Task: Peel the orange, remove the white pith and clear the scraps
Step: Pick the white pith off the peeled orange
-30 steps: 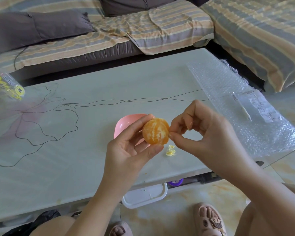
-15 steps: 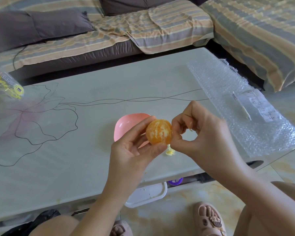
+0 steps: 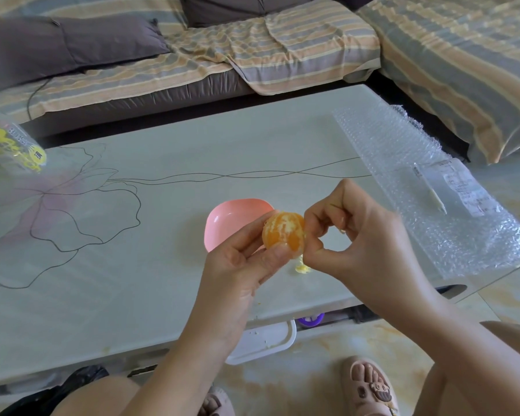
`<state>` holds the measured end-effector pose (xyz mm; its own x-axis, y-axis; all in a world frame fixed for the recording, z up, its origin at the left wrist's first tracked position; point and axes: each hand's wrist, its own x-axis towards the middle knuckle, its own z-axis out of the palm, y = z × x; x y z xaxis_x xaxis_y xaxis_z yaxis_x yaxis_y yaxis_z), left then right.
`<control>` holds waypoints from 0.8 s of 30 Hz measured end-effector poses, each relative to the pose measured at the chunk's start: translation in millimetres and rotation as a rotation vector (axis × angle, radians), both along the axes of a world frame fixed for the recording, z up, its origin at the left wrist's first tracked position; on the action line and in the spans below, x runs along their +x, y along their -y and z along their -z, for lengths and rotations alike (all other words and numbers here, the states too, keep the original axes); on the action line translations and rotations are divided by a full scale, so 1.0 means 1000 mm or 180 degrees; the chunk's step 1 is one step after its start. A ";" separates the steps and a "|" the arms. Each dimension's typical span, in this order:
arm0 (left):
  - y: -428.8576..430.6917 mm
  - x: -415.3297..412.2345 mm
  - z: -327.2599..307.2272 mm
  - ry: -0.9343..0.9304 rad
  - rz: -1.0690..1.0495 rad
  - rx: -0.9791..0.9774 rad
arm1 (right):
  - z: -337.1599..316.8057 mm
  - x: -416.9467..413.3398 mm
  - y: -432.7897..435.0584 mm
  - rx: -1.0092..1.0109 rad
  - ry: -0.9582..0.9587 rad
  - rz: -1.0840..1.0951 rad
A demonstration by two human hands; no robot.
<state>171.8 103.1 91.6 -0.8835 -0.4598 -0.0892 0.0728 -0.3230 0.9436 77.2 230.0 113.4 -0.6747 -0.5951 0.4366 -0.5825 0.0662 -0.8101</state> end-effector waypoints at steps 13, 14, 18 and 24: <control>-0.003 -0.002 -0.004 0.0132 0.0122 0.1023 | 0.000 -0.003 0.000 0.0043 -0.0149 -0.0177; -0.003 -0.003 -0.004 0.0139 0.0101 0.1061 | 0.000 -0.003 -0.001 0.0059 -0.0149 -0.0194; 0.001 -0.003 -0.003 0.0125 0.0044 0.0952 | 0.001 -0.009 -0.005 0.0075 0.0038 -0.0336; 0.004 -0.004 0.000 0.0068 0.0031 0.0779 | 0.006 -0.018 -0.004 0.0103 0.0019 -0.0338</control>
<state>168.2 99.4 92.0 -0.8845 -0.4137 -0.2156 0.0495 -0.5427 0.8384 58.9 233.9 107.7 -0.6095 -0.6773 0.4121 -0.5829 0.0305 -0.8120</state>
